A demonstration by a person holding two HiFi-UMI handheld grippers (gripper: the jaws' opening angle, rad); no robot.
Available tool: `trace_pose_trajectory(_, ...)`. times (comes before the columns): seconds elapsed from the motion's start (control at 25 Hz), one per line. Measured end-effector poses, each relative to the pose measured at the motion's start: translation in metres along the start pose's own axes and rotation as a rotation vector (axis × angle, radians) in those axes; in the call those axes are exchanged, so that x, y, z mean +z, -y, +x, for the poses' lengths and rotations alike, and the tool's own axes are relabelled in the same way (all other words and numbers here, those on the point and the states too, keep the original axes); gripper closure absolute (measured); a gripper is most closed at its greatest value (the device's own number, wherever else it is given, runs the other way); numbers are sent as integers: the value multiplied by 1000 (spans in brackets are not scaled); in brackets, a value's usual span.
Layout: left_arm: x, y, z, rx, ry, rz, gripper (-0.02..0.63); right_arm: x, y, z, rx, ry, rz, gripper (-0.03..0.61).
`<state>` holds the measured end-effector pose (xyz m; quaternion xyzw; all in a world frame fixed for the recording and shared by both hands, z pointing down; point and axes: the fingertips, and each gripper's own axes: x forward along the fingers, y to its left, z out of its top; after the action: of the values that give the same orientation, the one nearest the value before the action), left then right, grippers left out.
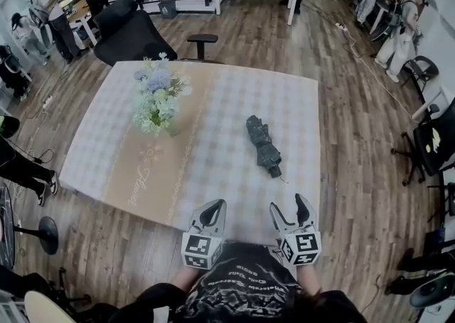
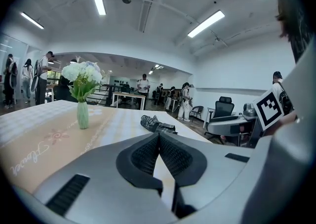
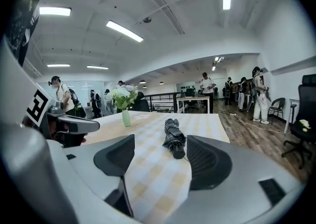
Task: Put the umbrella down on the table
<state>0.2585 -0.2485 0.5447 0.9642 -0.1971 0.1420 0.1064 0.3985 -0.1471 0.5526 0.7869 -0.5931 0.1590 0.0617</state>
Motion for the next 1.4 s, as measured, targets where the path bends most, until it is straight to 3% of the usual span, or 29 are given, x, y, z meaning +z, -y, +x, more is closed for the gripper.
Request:
trace_pose_trajectory(0.12, 2, -4, 1, -11, -3, 9, 594, 9, -6, -1, 8, 22, -24, 257)
trace_pose_trajectory(0.4, 8, -14, -1, -45, -21, 18, 594, 21, -18, 1, -43, 33, -42, 436)
trace_pose_trajectory(0.64, 11, -19, -5, -71, -33, 20, 594, 28, -17, -1, -98, 48, 76, 567)
trace_pose_trajectory(0.76, 8, -23, -9, -69, -41, 17, 594, 22, -14, -4, -119, 34, 121, 570)
trace_pose_trajectory(1.4, 0, -45, -23, -15, -43, 17, 594, 22, -20, 3, -168, 26, 39, 572)
